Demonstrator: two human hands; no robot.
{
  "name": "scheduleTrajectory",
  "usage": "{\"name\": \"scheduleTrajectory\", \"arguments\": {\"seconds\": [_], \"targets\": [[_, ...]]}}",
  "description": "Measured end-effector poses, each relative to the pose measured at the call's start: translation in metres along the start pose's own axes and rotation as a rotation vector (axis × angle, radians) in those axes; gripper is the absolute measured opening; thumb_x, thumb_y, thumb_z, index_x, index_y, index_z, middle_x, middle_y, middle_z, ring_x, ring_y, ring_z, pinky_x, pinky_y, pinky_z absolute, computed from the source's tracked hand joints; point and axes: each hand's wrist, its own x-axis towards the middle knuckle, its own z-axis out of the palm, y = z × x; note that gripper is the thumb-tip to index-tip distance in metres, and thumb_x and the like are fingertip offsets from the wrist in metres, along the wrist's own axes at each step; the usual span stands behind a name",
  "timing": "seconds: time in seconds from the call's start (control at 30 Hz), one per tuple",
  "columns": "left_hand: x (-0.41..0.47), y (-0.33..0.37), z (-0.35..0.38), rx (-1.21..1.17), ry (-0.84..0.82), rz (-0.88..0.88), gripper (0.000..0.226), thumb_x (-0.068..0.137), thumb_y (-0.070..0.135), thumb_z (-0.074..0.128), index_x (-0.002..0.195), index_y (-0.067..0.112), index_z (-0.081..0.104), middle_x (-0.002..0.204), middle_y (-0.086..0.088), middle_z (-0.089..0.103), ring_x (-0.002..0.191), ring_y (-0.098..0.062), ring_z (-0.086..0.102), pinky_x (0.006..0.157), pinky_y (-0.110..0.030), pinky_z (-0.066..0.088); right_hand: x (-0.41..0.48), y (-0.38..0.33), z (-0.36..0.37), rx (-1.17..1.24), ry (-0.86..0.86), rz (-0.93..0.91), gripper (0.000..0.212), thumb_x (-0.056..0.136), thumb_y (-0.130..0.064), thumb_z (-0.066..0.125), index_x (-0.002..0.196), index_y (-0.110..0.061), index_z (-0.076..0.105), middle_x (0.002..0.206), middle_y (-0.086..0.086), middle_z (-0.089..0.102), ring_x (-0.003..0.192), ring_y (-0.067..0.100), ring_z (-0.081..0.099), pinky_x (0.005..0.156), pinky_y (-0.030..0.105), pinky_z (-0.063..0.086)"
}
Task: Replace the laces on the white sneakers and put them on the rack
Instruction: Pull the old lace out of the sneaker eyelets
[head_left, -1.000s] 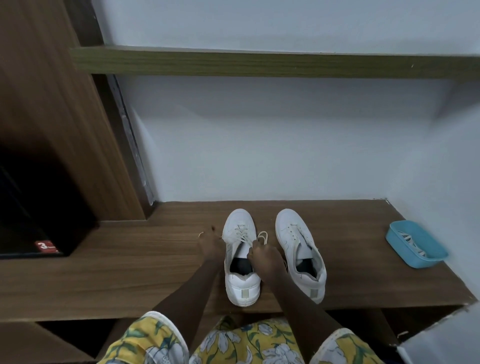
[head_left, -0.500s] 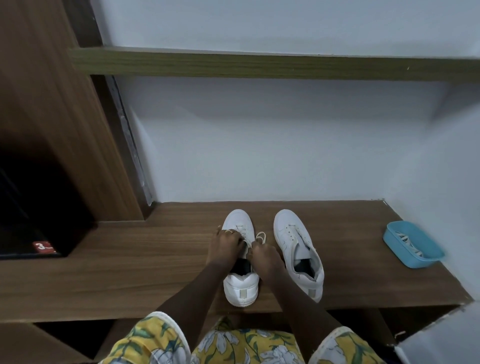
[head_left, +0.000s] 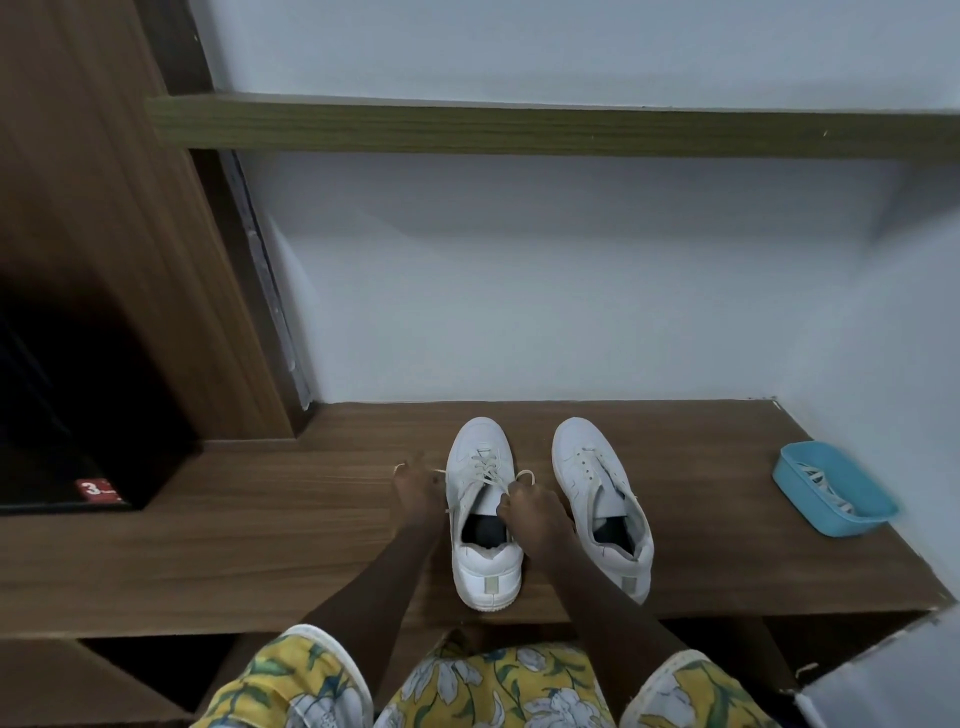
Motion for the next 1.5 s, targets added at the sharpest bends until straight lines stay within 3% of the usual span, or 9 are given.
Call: {"name": "scheduleTrajectory", "arguments": {"seconds": [0.07,0.17,0.33,0.53,0.7,1.03,1.23,1.33,1.5], "targets": [[-0.003,0.003,0.004,0.042,-0.047,0.116,0.040,0.088,0.018,0.054,0.125,0.004,0.051,0.118,-0.016,0.056,0.105,-0.032,0.055,0.084,-0.036,0.043,0.002,-0.001,0.001,-0.009,0.011,-0.003,0.028,0.042,-0.012,0.092,0.051,-0.004,0.066,0.054,0.007,0.055,0.050,0.023,0.060,0.040,0.018,0.042],[-0.013,0.015,0.006,0.163,-0.036,0.499,0.025,0.080,0.023,0.058,0.098,0.010,0.069,0.092,-0.007,0.068,0.083,-0.027,0.063,0.071,-0.032,0.047,-0.003,-0.001,-0.001,-0.146,-0.079,-0.032,0.018,0.092,-0.009,0.053,0.100,0.002,0.065,0.103,0.017,0.063,0.095,0.030,0.062,0.072,0.030,0.050],[-0.016,0.024,0.008,0.310,0.009,0.716,0.021,0.047,0.016,0.079,0.045,0.017,0.059,0.047,0.004,0.055,0.043,-0.013,0.051,0.042,-0.018,0.034,0.000,0.005,0.003,-0.143,-0.024,-0.039,0.027,0.100,-0.015,0.037,0.113,-0.003,0.058,0.115,0.016,0.058,0.103,0.027,0.058,0.079,0.030,0.046],[-0.011,0.011,0.008,0.284,0.019,0.732,0.010,0.064,0.016,0.073,0.057,0.015,0.066,0.053,0.001,0.059,0.048,-0.017,0.057,0.043,-0.021,0.039,0.003,0.006,0.005,-0.091,-0.009,0.007,0.027,0.099,-0.014,0.039,0.113,0.000,0.057,0.117,0.019,0.057,0.104,0.031,0.059,0.081,0.031,0.045],[-0.005,0.009,0.008,0.026,0.027,0.316,0.018,0.092,0.017,0.056,0.092,0.001,0.066,0.084,-0.018,0.064,0.077,-0.031,0.060,0.064,-0.037,0.044,0.002,0.005,0.003,-0.051,-0.021,0.021,0.027,0.100,-0.015,0.037,0.110,0.002,0.055,0.114,0.019,0.058,0.106,0.032,0.057,0.080,0.031,0.044],[0.010,-0.008,-0.004,-0.107,0.114,-0.132,0.019,0.092,0.008,0.050,0.100,-0.001,0.064,0.098,-0.021,0.064,0.095,-0.036,0.059,0.074,-0.036,0.044,-0.001,0.004,-0.001,-0.109,0.011,-0.009,0.029,0.099,-0.019,0.037,0.106,0.001,0.057,0.114,0.017,0.060,0.107,0.029,0.056,0.083,0.031,0.044],[-0.003,0.003,0.007,-0.004,-0.043,0.185,0.037,0.085,0.020,0.056,0.120,0.008,0.060,0.114,-0.011,0.062,0.104,-0.030,0.057,0.085,-0.034,0.045,-0.003,0.004,-0.002,-0.074,-0.003,0.006,0.029,0.101,-0.013,0.035,0.114,0.003,0.055,0.115,0.019,0.059,0.109,0.030,0.056,0.083,0.032,0.045],[-0.007,0.008,0.016,0.157,-0.065,0.511,0.031,0.082,0.027,0.047,0.089,0.012,0.073,0.092,-0.002,0.069,0.084,-0.021,0.063,0.071,-0.031,0.048,-0.005,0.004,-0.004,-0.070,0.002,-0.022,0.029,0.101,-0.010,0.035,0.119,0.004,0.053,0.117,0.019,0.058,0.113,0.029,0.053,0.086,0.033,0.045],[-0.013,0.018,0.015,0.322,-0.068,0.609,0.010,0.061,0.020,0.073,0.055,0.017,0.066,0.059,0.003,0.062,0.054,-0.015,0.058,0.046,-0.021,0.030,-0.003,0.003,-0.002,-0.041,-0.010,0.019,0.029,0.100,-0.017,0.037,0.117,0.000,0.054,0.115,0.018,0.059,0.107,0.029,0.057,0.081,0.031,0.045]]}}
